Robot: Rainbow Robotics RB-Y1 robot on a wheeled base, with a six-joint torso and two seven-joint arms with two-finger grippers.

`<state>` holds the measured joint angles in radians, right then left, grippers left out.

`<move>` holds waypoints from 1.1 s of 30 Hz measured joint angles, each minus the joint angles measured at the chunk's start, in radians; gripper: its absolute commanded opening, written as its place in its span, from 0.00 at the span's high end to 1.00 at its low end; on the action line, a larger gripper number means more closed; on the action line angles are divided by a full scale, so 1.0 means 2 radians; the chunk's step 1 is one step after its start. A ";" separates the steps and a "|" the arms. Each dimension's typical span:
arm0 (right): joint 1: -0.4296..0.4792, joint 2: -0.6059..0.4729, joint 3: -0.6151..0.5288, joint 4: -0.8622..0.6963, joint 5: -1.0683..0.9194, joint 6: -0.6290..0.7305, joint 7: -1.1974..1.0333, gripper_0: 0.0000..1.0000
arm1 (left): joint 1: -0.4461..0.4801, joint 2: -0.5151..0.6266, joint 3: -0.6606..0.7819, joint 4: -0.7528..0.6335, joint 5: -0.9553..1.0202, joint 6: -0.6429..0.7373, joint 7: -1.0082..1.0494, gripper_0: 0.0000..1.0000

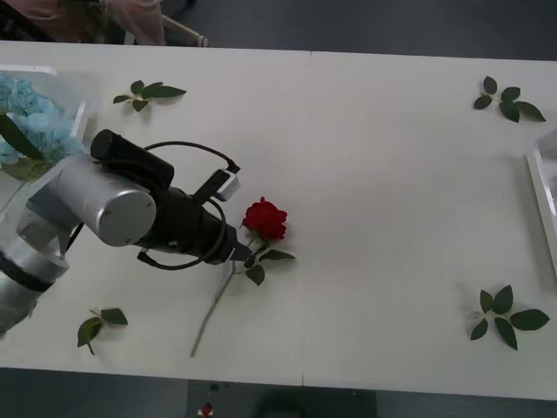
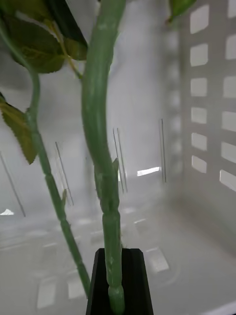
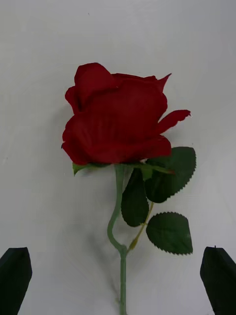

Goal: Put the red flowers into the right box and the blue flowers into the left box

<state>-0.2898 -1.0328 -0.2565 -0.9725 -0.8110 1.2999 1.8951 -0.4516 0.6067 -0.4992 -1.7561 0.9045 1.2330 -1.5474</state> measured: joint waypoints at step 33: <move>-0.014 0.000 -0.073 -0.120 -0.270 0.129 0.139 0.00 | -0.057 -0.064 -0.107 0.107 -0.100 -0.053 -0.020 1.00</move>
<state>-0.3184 -1.0327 -0.4025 -1.2120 -1.3512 1.5575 2.1741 -0.5656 0.4779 -0.7137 -1.5425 0.7044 1.1279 -1.5877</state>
